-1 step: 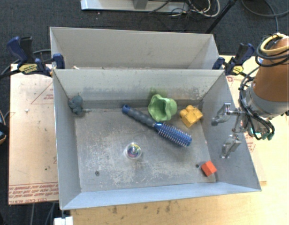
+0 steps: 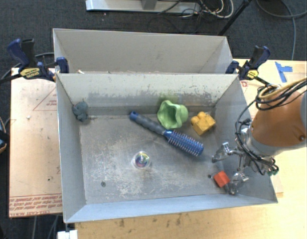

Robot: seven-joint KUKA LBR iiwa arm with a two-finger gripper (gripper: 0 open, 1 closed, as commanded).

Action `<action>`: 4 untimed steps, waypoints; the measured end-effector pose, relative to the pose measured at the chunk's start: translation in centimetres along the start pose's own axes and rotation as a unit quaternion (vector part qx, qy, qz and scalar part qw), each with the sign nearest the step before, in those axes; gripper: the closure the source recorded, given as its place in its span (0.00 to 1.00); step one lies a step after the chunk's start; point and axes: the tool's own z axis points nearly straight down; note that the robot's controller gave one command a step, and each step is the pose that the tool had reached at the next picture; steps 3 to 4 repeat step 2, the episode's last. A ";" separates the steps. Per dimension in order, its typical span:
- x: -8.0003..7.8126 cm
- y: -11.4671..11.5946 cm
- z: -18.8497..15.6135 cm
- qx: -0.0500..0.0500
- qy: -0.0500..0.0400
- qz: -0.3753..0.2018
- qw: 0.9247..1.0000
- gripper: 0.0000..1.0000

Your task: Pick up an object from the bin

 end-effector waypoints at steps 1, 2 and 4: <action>-0.2 0.0 -0.3 0.001 -0.002 -0.002 1.000 1.00; -0.9 0.1 -14.8 0.005 -0.007 0.008 1.000 1.00; -0.9 0.1 -14.8 0.005 -0.007 0.008 1.000 1.00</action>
Offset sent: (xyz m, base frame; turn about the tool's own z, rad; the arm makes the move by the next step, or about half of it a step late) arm 0.0000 0.0000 0.0000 0.0000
